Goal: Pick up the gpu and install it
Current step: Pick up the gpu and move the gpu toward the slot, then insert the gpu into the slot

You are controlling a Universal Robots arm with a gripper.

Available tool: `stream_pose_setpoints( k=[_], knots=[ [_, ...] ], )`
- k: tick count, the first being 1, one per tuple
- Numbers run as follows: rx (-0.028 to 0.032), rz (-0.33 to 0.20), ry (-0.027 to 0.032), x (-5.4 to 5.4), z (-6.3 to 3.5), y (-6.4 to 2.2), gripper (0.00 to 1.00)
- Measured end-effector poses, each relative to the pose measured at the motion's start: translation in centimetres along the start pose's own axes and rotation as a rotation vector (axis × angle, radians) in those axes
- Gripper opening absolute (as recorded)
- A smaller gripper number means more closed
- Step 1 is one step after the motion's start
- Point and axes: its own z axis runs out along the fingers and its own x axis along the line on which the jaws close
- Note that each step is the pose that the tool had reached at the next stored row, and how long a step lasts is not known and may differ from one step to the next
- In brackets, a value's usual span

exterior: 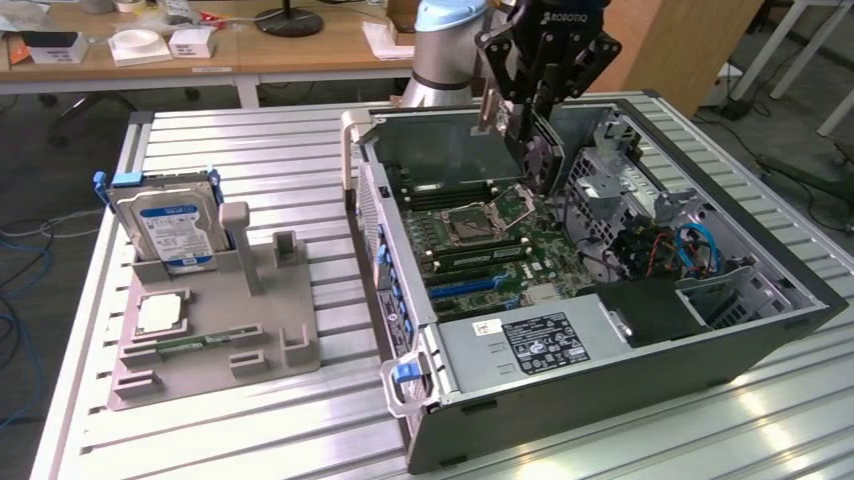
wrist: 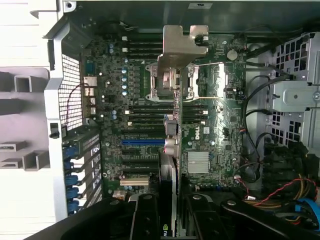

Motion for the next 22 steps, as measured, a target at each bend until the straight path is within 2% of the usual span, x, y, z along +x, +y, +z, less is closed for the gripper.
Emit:
stream_pose_setpoints(
  k=[16,22],
  knots=[
    [-0.0001,0.000,0.0000,-2.2,0.03,0.08,0.26],
    [0.0000,0.000,0.0000,-2.4,0.03,0.08,0.26]
  ],
)
